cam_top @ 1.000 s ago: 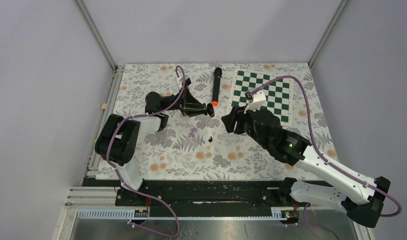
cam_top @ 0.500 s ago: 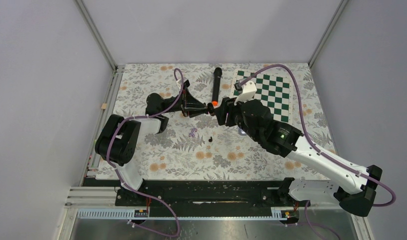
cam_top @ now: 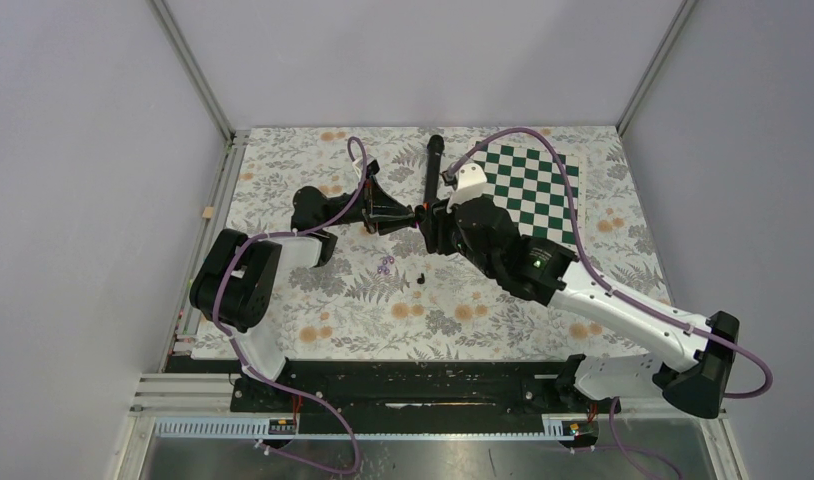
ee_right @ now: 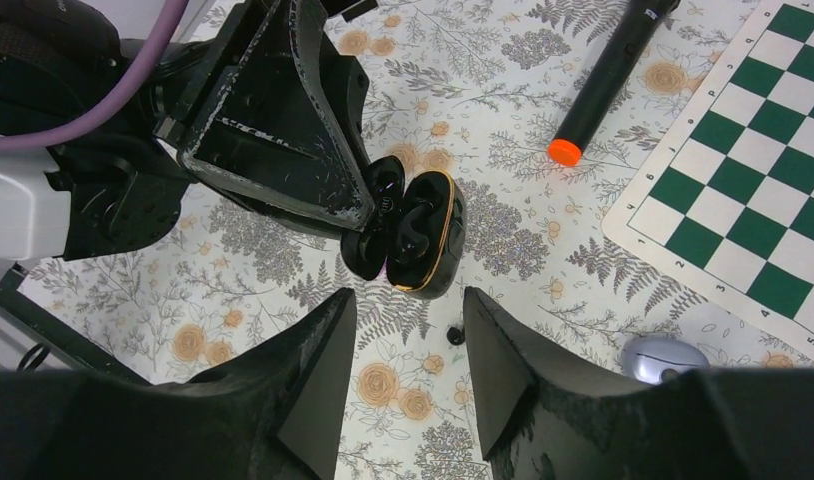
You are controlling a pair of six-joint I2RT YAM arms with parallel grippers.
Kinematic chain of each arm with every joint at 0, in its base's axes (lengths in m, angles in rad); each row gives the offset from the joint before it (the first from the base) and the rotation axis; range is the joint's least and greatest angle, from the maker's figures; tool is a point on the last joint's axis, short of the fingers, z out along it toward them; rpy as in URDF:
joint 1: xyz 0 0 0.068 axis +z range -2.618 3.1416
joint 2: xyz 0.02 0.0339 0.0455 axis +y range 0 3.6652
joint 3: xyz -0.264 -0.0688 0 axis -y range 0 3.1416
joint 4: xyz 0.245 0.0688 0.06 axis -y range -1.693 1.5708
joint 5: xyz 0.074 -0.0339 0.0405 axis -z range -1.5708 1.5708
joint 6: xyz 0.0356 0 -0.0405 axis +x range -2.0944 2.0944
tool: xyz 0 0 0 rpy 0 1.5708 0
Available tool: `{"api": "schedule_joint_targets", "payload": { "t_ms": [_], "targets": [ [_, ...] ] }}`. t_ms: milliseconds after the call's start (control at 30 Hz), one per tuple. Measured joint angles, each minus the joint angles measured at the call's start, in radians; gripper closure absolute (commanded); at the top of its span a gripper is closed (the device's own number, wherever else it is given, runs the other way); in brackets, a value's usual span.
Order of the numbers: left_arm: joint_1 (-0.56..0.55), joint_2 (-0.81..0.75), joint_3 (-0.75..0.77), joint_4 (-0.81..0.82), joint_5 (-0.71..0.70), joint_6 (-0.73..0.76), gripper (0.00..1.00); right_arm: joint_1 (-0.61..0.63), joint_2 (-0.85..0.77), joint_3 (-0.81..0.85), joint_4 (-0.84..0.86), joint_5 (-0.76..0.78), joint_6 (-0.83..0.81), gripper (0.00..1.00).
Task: Insert the wireless bluetooth earbuds into the charging case
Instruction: Pick up the right earbud from the right side groove of the charging case.
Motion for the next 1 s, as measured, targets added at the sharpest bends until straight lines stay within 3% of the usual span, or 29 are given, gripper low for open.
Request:
{"api": "schedule_joint_targets", "payload": {
  "t_ms": [1000],
  "targets": [
    [0.000, -0.016, -0.014, 0.002, 0.001, -0.004, 1.00, 0.003, 0.087, 0.042, 0.013, 0.028, -0.054, 0.67]
  ]
}}
